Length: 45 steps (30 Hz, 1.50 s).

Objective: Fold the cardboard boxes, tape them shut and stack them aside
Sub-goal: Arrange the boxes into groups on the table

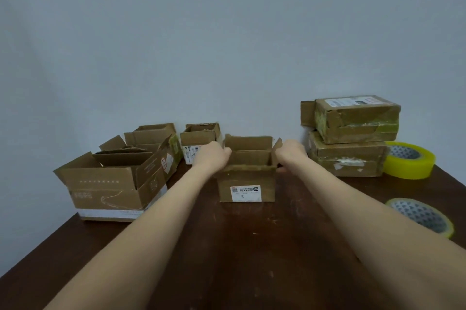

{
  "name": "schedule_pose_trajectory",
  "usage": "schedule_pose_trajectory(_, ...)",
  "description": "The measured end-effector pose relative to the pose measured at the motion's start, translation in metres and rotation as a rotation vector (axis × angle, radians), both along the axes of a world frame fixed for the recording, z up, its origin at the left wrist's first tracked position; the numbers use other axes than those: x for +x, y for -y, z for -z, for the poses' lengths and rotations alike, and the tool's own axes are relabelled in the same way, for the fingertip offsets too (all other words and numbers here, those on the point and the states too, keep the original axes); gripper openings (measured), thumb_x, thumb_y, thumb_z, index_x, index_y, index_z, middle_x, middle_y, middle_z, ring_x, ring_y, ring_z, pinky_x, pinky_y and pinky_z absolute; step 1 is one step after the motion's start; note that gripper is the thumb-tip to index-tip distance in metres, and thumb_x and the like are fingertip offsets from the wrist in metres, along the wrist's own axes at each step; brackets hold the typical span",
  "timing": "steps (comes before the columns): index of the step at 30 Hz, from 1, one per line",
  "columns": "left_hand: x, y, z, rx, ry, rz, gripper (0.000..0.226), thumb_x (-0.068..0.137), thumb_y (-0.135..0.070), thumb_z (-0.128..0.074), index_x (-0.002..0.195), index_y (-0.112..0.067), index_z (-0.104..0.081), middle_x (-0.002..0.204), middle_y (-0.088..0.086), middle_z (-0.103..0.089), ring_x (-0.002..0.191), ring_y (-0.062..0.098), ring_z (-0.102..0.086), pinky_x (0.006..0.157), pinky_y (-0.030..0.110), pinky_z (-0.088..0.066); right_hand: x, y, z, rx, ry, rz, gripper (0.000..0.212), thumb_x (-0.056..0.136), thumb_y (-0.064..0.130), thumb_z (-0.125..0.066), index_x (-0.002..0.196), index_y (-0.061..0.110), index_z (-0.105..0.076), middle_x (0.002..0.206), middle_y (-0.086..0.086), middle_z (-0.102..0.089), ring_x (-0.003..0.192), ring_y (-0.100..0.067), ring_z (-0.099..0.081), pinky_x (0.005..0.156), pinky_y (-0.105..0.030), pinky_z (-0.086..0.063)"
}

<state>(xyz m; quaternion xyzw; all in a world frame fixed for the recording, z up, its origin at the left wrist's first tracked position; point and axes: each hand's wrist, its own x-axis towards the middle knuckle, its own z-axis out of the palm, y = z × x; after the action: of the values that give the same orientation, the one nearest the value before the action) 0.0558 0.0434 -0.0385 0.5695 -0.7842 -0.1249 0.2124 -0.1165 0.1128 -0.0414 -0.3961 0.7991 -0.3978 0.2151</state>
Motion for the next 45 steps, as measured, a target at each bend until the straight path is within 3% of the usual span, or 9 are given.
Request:
schedule_pose_trajectory(3, 0.019, 0.012, 0.011, 0.143, -0.318, -0.059, 0.028, 0.099, -0.016, -0.035, 0.1, 0.001, -0.058, 0.09, 0.014, -0.058, 0.069, 0.025, -0.059, 0.072, 0.04, -0.056, 0.002, 0.0, 0.004, -0.049, 0.083, 0.029, 0.026, 0.095, -0.002, -0.043, 0.07, 0.006, -0.045, 0.078, -0.014, -0.054, 0.077, -0.037, -0.068, 0.064, -0.037, -0.058)
schedule_pose_trajectory(8, 0.024, 0.009, 0.031, 0.282, -0.702, -0.095, 0.038, 0.102, -0.028, -0.035, 0.113, 0.0, -0.058, 0.096, 0.012, -0.061, 0.081, 0.022, -0.064, 0.079, 0.041, -0.058, 0.0, 0.003, 0.011, -0.087, 0.192, 0.05, 0.012, 0.094, 0.003, -0.049, 0.082, 0.004, -0.052, 0.095, -0.017, -0.058, 0.076, -0.031, -0.064, 0.062, -0.034, -0.058)
schedule_pose_trajectory(13, 0.032, -0.012, 0.052, 0.395, -1.006, -0.038, 0.048, 0.104, -0.04, -0.025, 0.128, -0.01, -0.055, 0.125, 0.009, -0.059, 0.116, 0.025, -0.055, 0.098, 0.039, -0.048, -0.012, -0.018, 0.017, -0.123, 0.593, -0.053, 0.046, 0.097, 0.053, -0.038, 0.11, 0.012, -0.056, 0.108, -0.011, -0.064, 0.102, -0.031, -0.061, 0.085, -0.044, -0.052)
schedule_pose_trajectory(15, 0.032, -0.017, 0.067, 0.313, -0.915, -0.093, 0.035, 0.103, -0.03, -0.033, 0.124, -0.015, -0.056, 0.126, 0.005, -0.058, 0.114, 0.022, -0.055, 0.099, 0.039, -0.046, -0.019, -0.029, 0.028, -0.149, 0.618, -0.049, 0.044, 0.101, 0.046, -0.032, 0.116, 0.012, -0.056, 0.111, -0.01, -0.064, 0.103, -0.029, -0.059, 0.092, -0.045, -0.046)
schedule_pose_trajectory(18, 0.028, -0.023, 0.084, 0.222, -0.623, -0.141, 0.041, 0.096, -0.016, -0.047, 0.137, -0.015, -0.044, 0.136, 0.008, -0.052, 0.122, 0.023, -0.051, 0.103, 0.04, -0.044, -0.014, -0.034, 0.052, -0.074, 0.342, -0.195, 0.038, 0.094, 0.023, -0.058, 0.13, 0.014, -0.05, 0.124, -0.007, -0.058, 0.106, -0.022, -0.055, 0.089, -0.039, -0.049)
schedule_pose_trajectory(21, 0.025, -0.021, 0.094, 0.231, -0.523, -0.157, 0.049, 0.092, -0.02, -0.055, 0.138, -0.018, -0.039, 0.134, 0.007, -0.052, 0.119, 0.024, -0.053, 0.1, 0.042, -0.046, 0.01, -0.015, 0.067, -0.019, 0.178, -0.271, 0.056, 0.082, 0.029, -0.073, 0.129, 0.015, -0.045, 0.121, -0.002, -0.055, 0.108, -0.021, -0.057, 0.086, -0.04, -0.054)
schedule_pose_trajectory(24, 0.037, -0.006, 0.093, 0.226, -0.51, -0.212, 0.051, 0.091, -0.026, -0.056, 0.139, -0.021, -0.038, 0.132, 0.006, -0.052, 0.113, 0.024, -0.056, 0.095, 0.043, -0.049, 0.039, 0.008, 0.07, -0.047, 0.01, -0.167, 0.048, 0.087, 0.037, -0.066, 0.126, 0.016, -0.048, 0.119, -0.002, -0.059, 0.106, -0.024, -0.061, 0.092, -0.044, -0.051)
schedule_pose_trajectory(35, 0.073, 0.067, 0.08, 0.195, -0.535, -0.384, 0.057, 0.095, -0.019, -0.048, 0.147, -0.01, -0.027, 0.144, 0.017, -0.034, 0.128, 0.035, -0.042, 0.107, 0.041, -0.037, 0.109, 0.095, 0.073, -0.084, 0.052, -0.216, 0.047, 0.089, 0.022, -0.057, 0.133, 0.015, -0.043, 0.128, -0.007, -0.056, 0.115, -0.027, -0.055, 0.095, -0.041, -0.048)
schedule_pose_trajectory(45, 0.042, 0.039, 0.064, 0.229, -0.472, -0.344, 0.051, 0.091, -0.02, -0.052, 0.139, -0.007, -0.038, 0.136, 0.014, -0.048, 0.118, 0.031, -0.051, 0.098, 0.041, -0.046, 0.098, 0.083, 0.058, -0.092, -0.041, -0.283, 0.054, 0.091, 0.021, -0.057, 0.142, 0.015, -0.039, 0.139, -0.009, -0.048, 0.124, -0.028, -0.049, 0.096, -0.036, -0.043)
